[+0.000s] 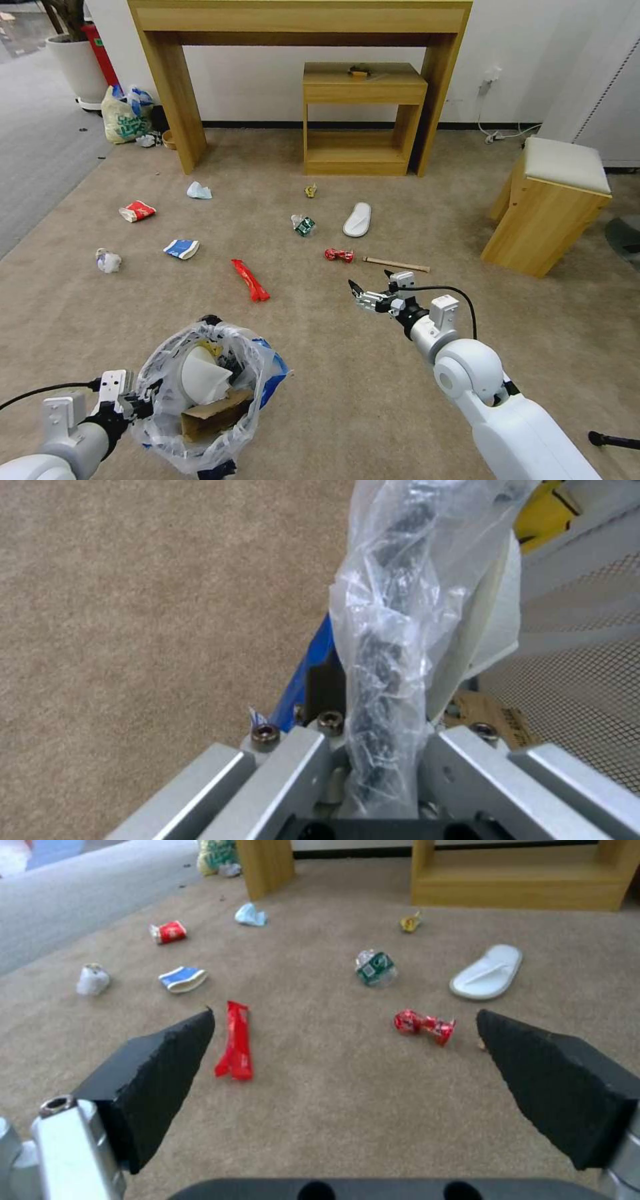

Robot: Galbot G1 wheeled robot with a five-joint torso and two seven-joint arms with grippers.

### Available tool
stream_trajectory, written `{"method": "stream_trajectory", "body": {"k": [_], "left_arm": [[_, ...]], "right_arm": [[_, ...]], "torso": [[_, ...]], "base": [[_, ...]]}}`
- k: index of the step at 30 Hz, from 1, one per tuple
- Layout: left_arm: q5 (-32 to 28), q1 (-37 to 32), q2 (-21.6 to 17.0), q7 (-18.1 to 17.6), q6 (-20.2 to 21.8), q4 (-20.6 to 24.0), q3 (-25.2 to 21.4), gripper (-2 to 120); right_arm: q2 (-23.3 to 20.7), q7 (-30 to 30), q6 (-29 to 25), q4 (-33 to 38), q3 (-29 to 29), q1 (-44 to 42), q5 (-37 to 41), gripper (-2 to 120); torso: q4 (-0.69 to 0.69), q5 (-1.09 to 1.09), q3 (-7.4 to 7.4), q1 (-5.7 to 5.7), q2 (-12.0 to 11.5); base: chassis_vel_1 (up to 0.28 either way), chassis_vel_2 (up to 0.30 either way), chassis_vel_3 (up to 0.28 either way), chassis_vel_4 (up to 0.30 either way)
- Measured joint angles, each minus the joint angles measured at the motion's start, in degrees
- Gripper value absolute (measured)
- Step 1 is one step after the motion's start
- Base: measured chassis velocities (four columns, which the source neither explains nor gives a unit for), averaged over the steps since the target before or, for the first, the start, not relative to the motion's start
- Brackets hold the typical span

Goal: Pick up the trash bin and place the garbage on the floor into it.

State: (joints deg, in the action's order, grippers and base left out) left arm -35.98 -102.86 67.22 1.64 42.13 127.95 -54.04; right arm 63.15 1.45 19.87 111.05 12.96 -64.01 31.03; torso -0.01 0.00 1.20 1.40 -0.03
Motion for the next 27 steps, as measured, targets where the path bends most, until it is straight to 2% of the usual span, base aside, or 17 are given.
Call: {"method": "stream_trajectory", "body": {"k": [14,27], "left_arm": [[0.4,-0.3,0.1,0.3,0.0,0.2,0.0,0],[0.5,-0.3,0.1,0.3,0.0,0.2,0.0,0]], "right_arm": [[1.2,0.1,-0.2,-0.1,-0.5,0.3,-0.1,100],[1.2,0.2,-0.2,-0.2,-0.7,0.4,0.0,100]], "torso": [[0.0,0.0,0.0,0.0,0.0],[-0.01,-0.01,0.01,0.0,0.0]], "base": [[0.0,0.0,0.0,0.0],[-0.013,0.092,0.016,-0.095]]}}
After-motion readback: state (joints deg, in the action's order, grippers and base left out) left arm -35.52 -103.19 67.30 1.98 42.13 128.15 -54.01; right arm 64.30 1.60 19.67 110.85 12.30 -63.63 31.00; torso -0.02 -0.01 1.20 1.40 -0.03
